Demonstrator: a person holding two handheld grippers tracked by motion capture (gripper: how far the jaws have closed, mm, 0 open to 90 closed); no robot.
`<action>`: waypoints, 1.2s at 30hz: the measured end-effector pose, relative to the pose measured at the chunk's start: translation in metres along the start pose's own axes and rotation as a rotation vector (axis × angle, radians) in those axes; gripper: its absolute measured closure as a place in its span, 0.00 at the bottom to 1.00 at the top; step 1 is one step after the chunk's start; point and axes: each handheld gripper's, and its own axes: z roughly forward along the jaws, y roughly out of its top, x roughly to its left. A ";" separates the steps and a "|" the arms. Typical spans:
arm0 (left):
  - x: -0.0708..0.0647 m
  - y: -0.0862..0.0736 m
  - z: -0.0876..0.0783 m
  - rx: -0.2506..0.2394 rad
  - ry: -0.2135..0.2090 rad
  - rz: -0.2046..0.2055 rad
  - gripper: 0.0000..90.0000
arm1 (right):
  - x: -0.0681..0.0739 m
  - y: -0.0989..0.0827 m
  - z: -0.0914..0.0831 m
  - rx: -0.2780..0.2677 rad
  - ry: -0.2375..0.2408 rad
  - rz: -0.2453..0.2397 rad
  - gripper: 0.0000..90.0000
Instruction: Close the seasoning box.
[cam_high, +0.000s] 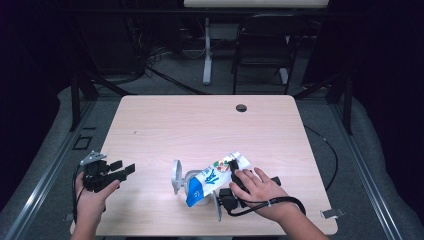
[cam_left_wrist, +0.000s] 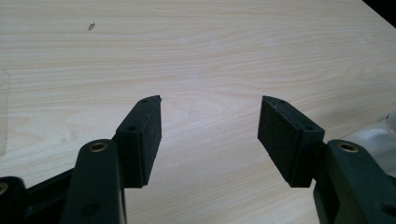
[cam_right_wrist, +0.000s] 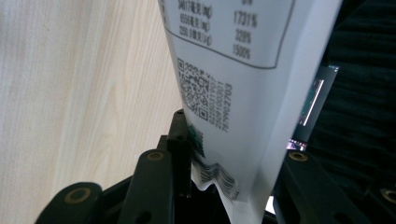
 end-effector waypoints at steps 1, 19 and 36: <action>0.000 0.000 0.000 0.012 -0.001 0.002 0.45 | 0.001 -0.001 0.001 -0.010 0.004 0.022 0.75; -0.006 0.006 0.001 -0.012 -0.018 -0.001 0.45 | 0.009 -0.009 -0.002 -0.029 0.082 0.251 0.77; -0.004 0.006 0.000 -0.021 -0.013 -0.005 0.45 | 0.014 -0.016 -0.003 -0.098 0.156 0.478 0.78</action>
